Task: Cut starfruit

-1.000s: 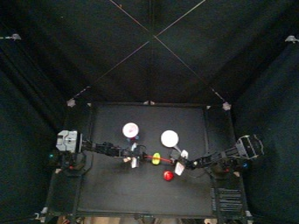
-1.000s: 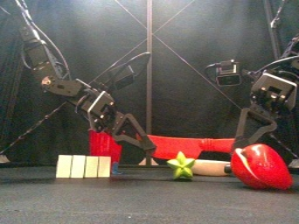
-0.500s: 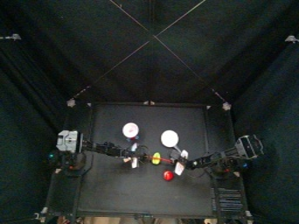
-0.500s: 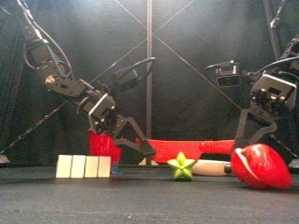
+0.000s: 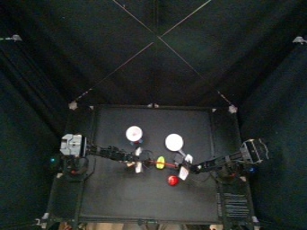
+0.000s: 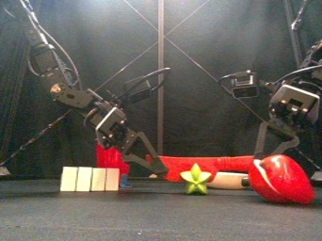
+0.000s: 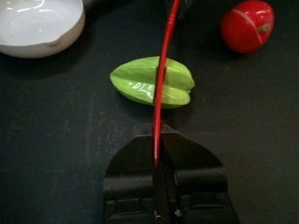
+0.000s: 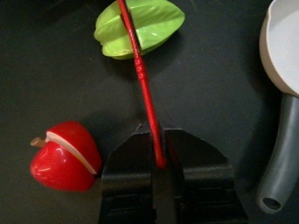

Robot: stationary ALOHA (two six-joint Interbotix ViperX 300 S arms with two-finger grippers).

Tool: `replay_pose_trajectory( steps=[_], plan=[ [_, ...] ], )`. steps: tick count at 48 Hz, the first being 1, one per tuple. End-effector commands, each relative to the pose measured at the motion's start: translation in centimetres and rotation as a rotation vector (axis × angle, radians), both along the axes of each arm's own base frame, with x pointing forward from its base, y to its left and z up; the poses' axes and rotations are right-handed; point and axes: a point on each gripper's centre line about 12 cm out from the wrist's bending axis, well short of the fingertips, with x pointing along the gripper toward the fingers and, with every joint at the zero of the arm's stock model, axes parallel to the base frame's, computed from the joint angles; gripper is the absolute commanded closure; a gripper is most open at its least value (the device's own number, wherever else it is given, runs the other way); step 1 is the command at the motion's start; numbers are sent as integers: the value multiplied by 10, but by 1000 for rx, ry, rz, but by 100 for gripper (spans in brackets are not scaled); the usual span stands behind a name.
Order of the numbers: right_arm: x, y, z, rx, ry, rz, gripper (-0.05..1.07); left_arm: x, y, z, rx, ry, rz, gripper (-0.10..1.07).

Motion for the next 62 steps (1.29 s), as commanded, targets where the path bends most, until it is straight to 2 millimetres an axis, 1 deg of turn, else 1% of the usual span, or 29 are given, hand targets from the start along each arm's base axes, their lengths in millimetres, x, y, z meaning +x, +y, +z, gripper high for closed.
replay_pose_trajectory(
  steps=[1, 15, 34, 46, 53, 60, 62],
  plan=[
    [1, -6, 1, 11, -6, -35, 67, -2, 0, -4, -4, 32, 4, 64],
    [0, -7, -3, 29, 4, -36, 67, 1, 1, -10, -4, 72, 5, 64],
    [1, -12, -18, 72, 46, -40, 67, 1, 1, -15, -5, 92, 6, 64],
    [2, -13, -18, 74, 46, -42, 67, 0, 1, -16, -5, 106, 6, 64],
    [9, -11, -6, 70, 2, -26, 67, 2, 0, -5, -4, 75, 6, 64],
    [12, -10, 9, 62, -52, -8, 67, 3, -3, 17, 0, 23, -3, 64],
    [12, -9, 13, 62, -66, -2, 67, 3, -7, 24, 1, 3, -14, 64]
  ],
)
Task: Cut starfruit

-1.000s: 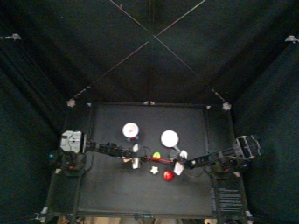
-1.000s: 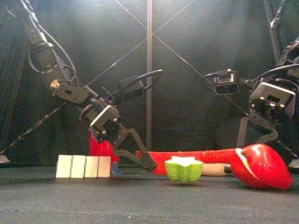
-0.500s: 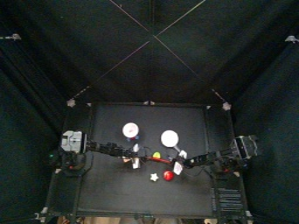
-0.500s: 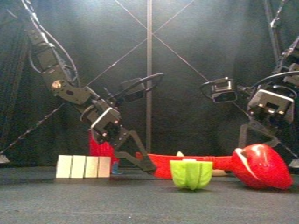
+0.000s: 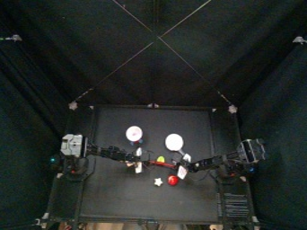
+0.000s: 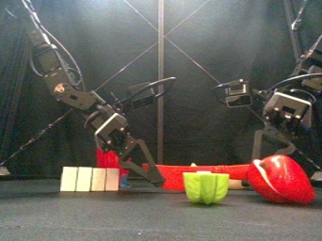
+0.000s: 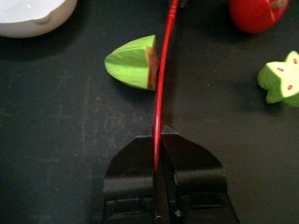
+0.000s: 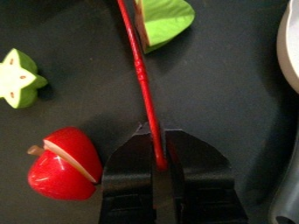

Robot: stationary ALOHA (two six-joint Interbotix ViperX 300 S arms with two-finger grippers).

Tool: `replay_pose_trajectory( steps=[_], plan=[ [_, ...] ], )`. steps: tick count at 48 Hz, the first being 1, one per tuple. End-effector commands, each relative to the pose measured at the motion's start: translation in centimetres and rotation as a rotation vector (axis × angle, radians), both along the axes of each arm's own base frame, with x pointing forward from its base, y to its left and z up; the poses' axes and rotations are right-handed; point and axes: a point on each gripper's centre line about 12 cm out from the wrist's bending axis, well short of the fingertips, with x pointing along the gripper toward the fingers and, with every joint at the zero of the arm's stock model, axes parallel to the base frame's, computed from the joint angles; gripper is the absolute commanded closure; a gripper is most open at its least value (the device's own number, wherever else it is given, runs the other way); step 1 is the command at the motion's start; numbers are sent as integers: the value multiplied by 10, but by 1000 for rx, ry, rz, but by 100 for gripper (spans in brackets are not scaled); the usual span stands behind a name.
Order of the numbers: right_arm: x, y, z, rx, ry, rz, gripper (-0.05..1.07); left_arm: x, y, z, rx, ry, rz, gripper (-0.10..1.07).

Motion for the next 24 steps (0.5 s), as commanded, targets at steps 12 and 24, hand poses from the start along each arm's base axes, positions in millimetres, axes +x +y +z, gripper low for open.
replay_pose_trajectory(
  steps=[12, 24],
  plan=[
    [1, 2, 39, -9, -133, -11, 67, 4, -16, 45, 2, -112, -39, 64],
    [1, 9, 39, -17, -130, 10, 67, 6, -16, 44, 2, -113, -39, 64]
  ],
)
